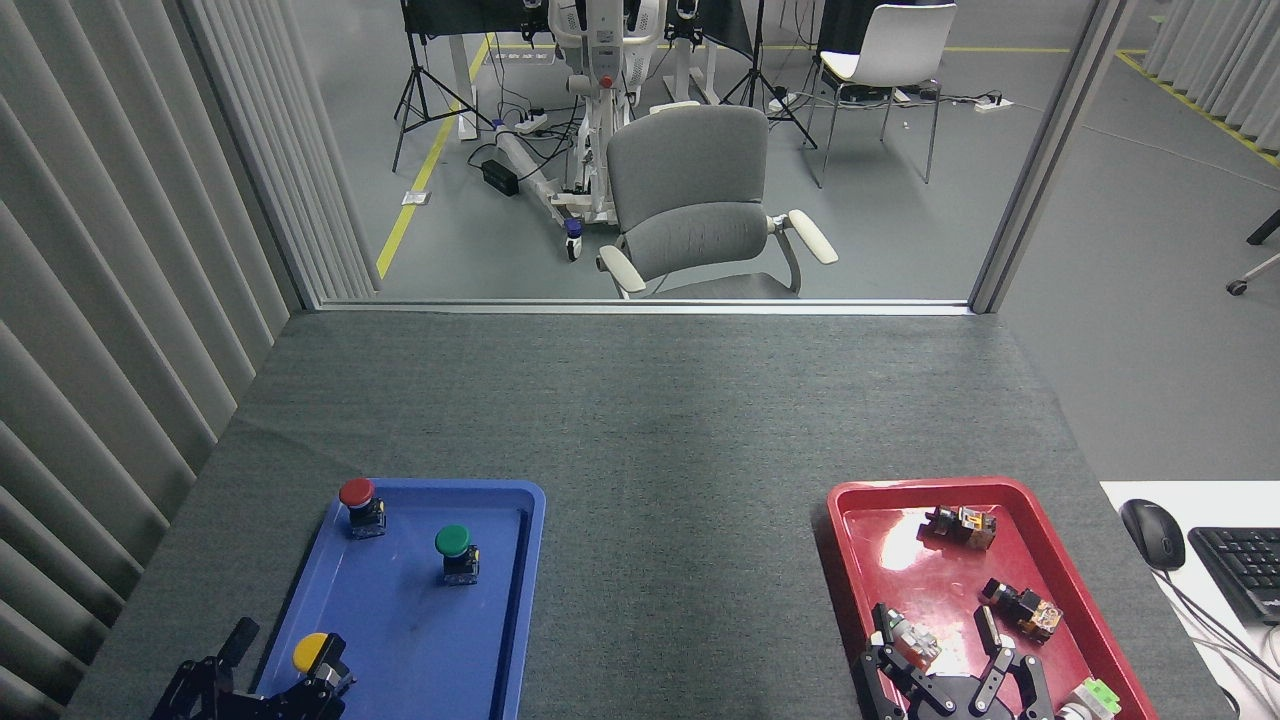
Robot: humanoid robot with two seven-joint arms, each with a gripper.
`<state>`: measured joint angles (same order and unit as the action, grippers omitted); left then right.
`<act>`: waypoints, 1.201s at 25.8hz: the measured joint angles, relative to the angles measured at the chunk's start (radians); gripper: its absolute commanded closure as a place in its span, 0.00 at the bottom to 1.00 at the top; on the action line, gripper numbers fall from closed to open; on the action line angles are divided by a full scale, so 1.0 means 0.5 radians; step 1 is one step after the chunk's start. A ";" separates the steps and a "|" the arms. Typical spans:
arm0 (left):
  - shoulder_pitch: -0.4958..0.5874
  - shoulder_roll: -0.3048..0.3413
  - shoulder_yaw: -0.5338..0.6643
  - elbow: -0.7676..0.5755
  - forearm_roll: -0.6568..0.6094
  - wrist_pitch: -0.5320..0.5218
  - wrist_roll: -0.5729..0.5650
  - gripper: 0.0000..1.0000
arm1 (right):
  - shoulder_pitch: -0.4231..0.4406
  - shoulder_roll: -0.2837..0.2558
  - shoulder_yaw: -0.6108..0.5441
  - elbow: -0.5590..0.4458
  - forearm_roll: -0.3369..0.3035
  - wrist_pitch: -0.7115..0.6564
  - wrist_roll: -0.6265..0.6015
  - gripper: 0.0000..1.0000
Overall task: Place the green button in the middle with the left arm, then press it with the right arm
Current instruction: 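Move the left gripper over the blue tray toward the green button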
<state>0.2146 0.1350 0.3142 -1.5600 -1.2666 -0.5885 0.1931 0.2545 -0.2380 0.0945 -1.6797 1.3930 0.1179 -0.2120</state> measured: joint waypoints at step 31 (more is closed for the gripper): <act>0.012 0.072 -0.299 -0.090 -0.023 0.449 -0.050 0.01 | -0.004 0.012 -0.007 0.002 0.001 -0.028 0.017 0.01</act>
<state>0.2206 0.1708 0.1648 -1.6050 -1.2782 -0.3640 0.1680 0.2524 -0.2322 0.0912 -1.6788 1.3935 0.1041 -0.2033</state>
